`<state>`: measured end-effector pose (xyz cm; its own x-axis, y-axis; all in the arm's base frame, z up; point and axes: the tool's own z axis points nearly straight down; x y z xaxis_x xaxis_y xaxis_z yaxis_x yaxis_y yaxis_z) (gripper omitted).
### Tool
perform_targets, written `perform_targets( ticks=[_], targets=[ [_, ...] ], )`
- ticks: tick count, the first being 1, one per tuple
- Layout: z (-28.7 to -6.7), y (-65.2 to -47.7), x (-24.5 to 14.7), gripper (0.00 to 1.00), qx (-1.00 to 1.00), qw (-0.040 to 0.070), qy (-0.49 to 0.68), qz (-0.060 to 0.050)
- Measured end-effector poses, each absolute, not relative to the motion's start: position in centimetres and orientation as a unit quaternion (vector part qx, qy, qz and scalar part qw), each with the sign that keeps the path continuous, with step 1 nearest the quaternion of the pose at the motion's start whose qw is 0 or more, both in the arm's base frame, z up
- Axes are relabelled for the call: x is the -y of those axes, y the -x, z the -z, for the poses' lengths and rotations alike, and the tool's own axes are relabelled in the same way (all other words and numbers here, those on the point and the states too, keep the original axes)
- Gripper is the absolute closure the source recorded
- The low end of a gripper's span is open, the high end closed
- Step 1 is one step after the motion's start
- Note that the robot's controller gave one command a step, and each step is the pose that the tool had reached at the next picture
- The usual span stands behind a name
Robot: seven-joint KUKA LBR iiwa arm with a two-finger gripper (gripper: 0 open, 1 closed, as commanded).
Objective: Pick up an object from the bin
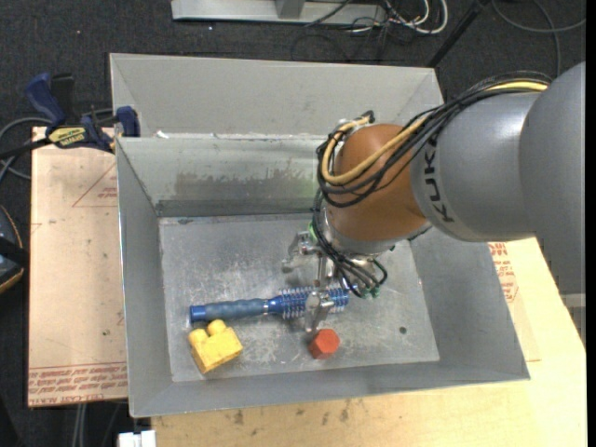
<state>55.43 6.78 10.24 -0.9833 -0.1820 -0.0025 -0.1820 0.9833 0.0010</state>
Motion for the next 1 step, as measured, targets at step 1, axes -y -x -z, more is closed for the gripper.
perform_targets(
  ticks=[1],
  targets=[
    [-7.56,-56.23,-6.94,0.0,-1.0,0.002,0.019,-0.002]
  ],
)
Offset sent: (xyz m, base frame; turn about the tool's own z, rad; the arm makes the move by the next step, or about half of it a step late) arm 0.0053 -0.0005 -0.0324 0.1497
